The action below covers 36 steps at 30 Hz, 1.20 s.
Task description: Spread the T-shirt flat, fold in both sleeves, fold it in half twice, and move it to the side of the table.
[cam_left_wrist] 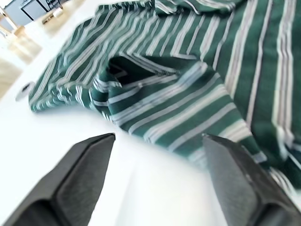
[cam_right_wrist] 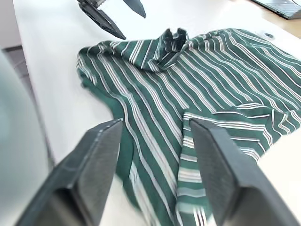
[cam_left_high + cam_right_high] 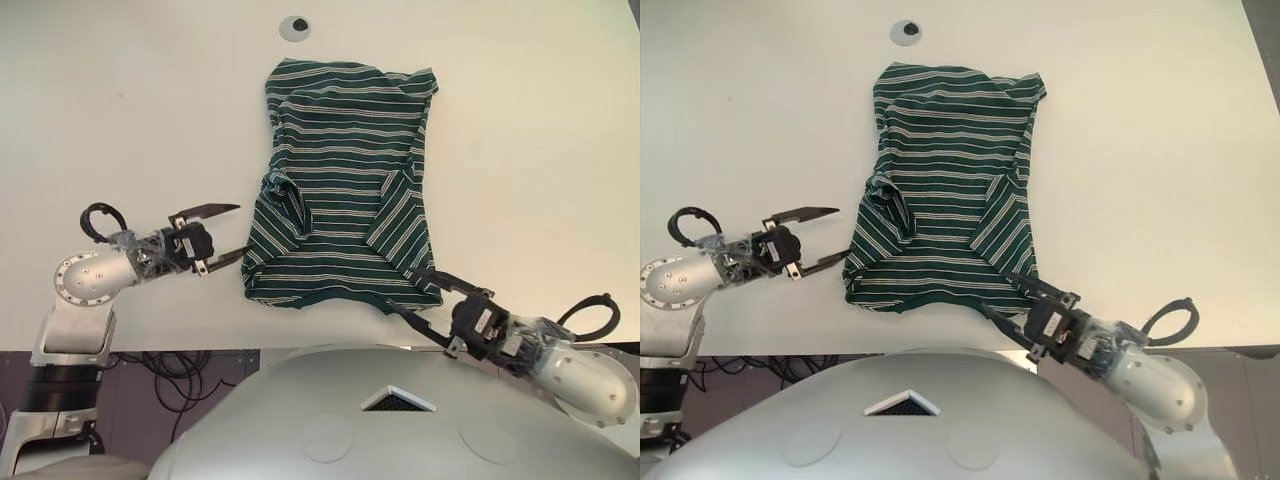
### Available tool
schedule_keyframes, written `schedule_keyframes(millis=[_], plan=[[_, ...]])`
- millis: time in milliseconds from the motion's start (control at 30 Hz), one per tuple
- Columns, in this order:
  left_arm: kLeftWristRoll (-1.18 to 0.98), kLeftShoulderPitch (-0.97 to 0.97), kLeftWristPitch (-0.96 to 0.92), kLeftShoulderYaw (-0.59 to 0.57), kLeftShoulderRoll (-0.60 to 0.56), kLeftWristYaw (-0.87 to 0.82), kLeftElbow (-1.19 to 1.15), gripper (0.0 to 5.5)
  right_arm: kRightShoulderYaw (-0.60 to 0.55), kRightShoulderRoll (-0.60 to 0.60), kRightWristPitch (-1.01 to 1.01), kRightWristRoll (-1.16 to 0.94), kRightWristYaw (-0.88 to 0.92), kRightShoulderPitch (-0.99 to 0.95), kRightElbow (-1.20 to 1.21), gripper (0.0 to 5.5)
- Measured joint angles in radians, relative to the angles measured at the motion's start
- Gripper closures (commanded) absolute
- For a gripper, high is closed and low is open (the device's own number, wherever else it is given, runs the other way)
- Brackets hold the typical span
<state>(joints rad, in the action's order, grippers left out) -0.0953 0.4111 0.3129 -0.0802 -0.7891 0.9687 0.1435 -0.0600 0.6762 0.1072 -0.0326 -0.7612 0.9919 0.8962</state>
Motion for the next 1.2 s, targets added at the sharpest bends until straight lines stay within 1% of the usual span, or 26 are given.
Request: schedule_keyframes(millis=[67,167,400,533,600,867,1033,1067,1133,1167,1200], plan=[[-0.003,0.051,-0.002,-0.014,-0.036,0.024,0.013,1.43,-0.044,0.019,-0.07,0.072,-0.006,0.061,-0.076,2.25],[-0.022,0.125,-0.047,-0.021,-0.091,0.083,0.041,1.43,-0.044,0.045,-0.13,0.165,0.006,0.071,-0.145,2.25],[-0.025,0.15,-0.093,-0.008,-0.151,0.138,0.082,1.43,0.079,0.041,-0.225,0.31,0.078,-0.068,-0.247,2.25],[-0.014,0.128,-0.087,0.04,-0.152,0.149,0.112,1.43,0.138,0.036,-0.235,0.353,0.133,-0.141,-0.274,2.25],[0.007,0.096,-0.068,0.078,-0.144,0.138,0.121,1.4,0.156,0.036,-0.235,0.359,0.152,-0.163,-0.286,2.56],[0.066,0.005,-0.057,0.197,-0.137,0.12,0.128,2.63,0.201,0.04,-0.235,0.409,0.186,-0.173,-0.298,4.11],[0.08,-0.062,-0.051,0.244,-0.138,0.102,0.097,3.19,0.208,0.042,-0.234,0.426,0.198,-0.173,-0.306,4.93],[0.082,-0.069,-0.057,0.253,-0.138,0.099,0.096,3.36,0.208,0.042,-0.234,0.429,0.198,-0.173,-0.308,5.16],[0.084,-0.082,-0.074,0.265,-0.14,0.099,0.096,3.61,0.207,0.042,-0.233,0.431,0.2,-0.175,-0.312,5.47],[0.083,-0.088,-0.089,0.271,-0.145,0.101,0.1,3.7,0.206,0.042,-0.232,0.431,0.201,-0.178,-0.315,5.5],[0.081,-0.091,-0.106,0.274,-0.149,0.104,0.106,3.98,0.205,0.042,-0.231,0.431,0.203,-0.182,-0.316,5.5]])
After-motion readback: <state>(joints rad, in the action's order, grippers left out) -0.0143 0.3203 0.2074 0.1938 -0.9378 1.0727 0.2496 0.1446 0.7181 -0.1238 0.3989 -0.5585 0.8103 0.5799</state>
